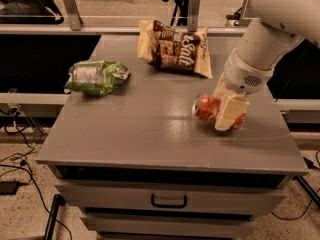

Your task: Knock coke can over

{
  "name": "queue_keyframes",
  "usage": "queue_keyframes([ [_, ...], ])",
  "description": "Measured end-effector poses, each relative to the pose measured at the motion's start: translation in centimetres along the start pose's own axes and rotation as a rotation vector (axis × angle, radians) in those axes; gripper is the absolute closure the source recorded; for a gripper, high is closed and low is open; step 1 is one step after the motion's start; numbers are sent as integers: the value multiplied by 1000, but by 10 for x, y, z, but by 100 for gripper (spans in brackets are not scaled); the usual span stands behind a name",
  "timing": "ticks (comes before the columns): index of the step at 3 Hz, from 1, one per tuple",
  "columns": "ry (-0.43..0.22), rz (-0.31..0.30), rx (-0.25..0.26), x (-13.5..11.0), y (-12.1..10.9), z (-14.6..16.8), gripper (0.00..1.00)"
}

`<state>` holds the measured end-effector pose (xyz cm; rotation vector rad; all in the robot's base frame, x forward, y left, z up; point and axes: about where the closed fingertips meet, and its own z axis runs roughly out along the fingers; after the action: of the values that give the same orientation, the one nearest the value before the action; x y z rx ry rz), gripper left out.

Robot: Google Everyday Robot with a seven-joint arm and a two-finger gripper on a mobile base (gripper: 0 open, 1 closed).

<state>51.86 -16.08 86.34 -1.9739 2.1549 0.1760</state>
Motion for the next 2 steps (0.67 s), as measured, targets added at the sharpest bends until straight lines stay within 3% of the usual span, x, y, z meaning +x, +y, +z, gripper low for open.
queue_keyframes([
  [2,-1,-1,2,0,0,0,0],
])
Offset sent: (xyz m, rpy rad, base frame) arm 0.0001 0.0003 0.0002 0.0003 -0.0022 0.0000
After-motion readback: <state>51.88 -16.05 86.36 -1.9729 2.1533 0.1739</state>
